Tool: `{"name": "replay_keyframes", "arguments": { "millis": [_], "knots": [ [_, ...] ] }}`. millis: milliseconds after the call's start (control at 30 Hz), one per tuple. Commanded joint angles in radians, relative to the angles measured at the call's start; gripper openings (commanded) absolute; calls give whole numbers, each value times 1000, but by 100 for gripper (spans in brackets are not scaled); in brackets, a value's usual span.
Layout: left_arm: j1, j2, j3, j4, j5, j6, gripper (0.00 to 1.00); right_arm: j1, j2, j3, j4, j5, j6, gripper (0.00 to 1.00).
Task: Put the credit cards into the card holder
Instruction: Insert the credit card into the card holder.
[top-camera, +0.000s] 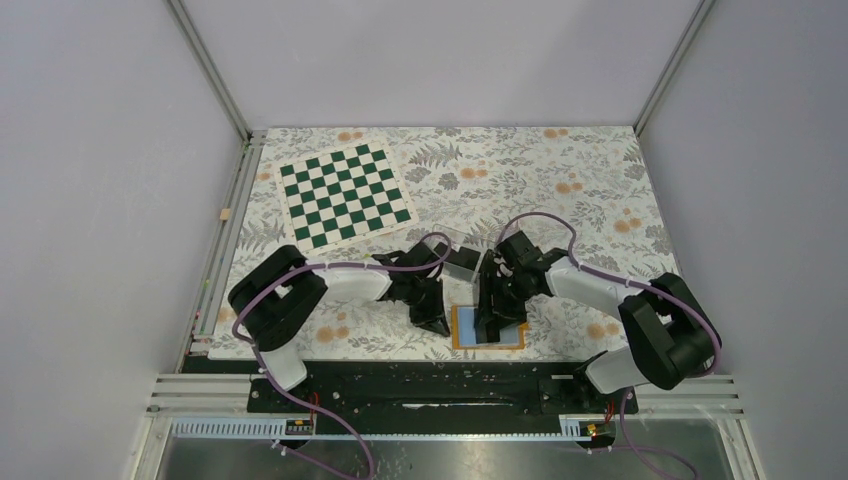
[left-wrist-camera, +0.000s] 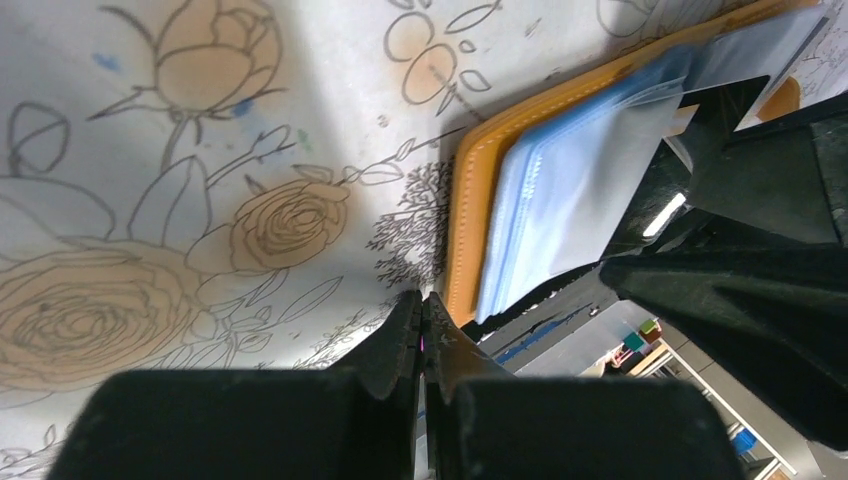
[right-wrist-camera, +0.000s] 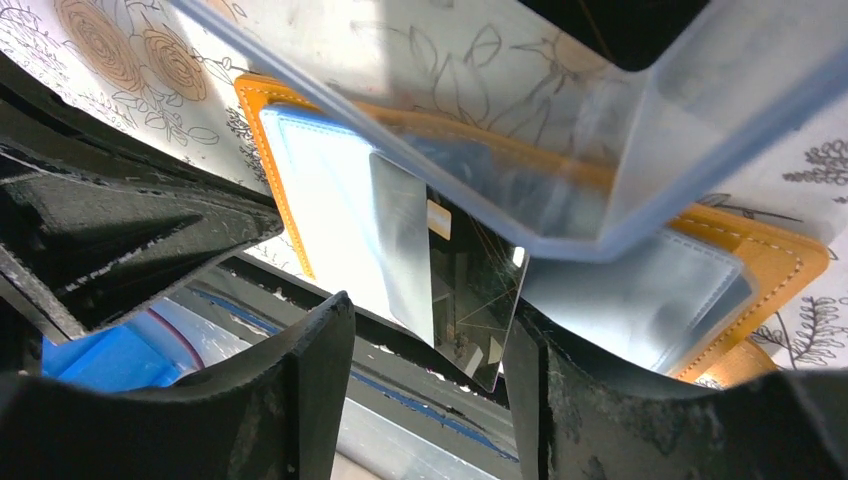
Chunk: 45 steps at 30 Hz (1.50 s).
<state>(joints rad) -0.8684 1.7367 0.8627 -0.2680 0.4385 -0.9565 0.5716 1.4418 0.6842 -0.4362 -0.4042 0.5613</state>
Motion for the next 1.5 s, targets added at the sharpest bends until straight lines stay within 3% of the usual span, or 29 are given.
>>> {"name": "replay_keyframes", "arguments": {
  "millis": [0, 433, 967, 1333, 1467],
  "knots": [
    [-17, 48, 30, -6, -90, 23, 0, 29, 34, 28, -18, 7, -2, 62],
    [-62, 83, 115, -9, -70, 5, 0, 107, 15, 1, 65, -44, 95, 65],
    [-85, 24, 96, -10, -95, -3, 2, 112, -25, 37, -17, -22, 17, 81],
    [-58, -94, 27, -33, -130, -26, 32, 111, -119, 73, -179, 83, -40, 86],
    [-57, -135, 14, 25, -100, -39, 38, 111, -138, 69, -200, 110, -43, 86]
  ]
}}
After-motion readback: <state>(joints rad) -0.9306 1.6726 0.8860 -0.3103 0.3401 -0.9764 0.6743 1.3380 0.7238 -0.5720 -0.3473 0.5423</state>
